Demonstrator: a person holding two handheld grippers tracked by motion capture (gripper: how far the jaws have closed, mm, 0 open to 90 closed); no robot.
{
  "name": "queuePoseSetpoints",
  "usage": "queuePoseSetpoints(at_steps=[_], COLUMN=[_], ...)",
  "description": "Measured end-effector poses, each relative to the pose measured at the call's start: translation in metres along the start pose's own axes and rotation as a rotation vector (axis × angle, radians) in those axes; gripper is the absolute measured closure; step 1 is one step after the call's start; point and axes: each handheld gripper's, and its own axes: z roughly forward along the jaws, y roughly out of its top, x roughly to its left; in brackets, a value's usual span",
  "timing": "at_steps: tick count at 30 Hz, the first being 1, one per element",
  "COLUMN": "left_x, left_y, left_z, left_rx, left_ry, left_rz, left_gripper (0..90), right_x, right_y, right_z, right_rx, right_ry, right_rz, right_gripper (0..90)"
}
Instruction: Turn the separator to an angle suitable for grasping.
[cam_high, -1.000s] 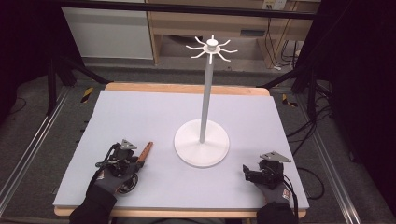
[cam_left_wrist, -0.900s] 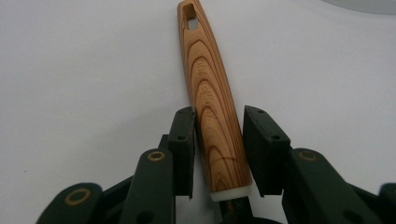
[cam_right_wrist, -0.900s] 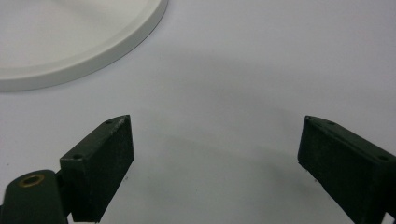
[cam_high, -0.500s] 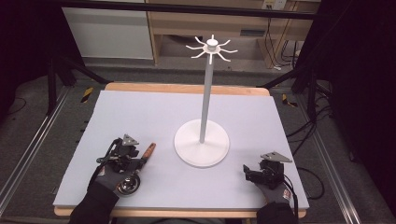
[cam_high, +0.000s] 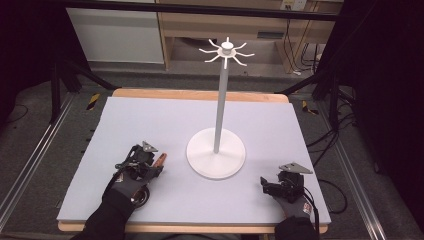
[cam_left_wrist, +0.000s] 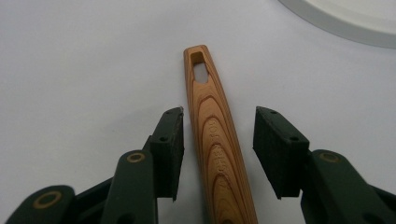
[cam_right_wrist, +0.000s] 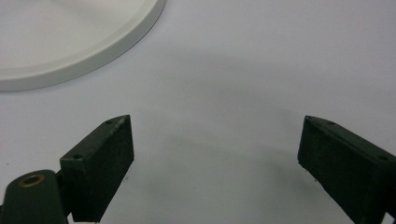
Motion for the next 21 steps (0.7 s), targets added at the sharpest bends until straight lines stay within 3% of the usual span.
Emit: queuePoseSetpoints(at_steps=[10, 21], left_x=[0.0016, 0.0012], left_y=[-0.0018, -0.0004], left_z=[0.0056, 0.0058], left_rx=[0.015, 0.030], left_ry=[-0.010, -0.006], left_rz=[-0.020, -0.027], left_gripper=[60.7, 62.0], right_x=[0.0002, 0.0001], right_y=[0.0002, 0.0001], right_z=[0.0004, 0.0005], right_rx=[0.005, 0.007], right_ry=[0.006, 0.012], right_rz=[0.002, 0.004], right_gripper=[11.1, 11.2])
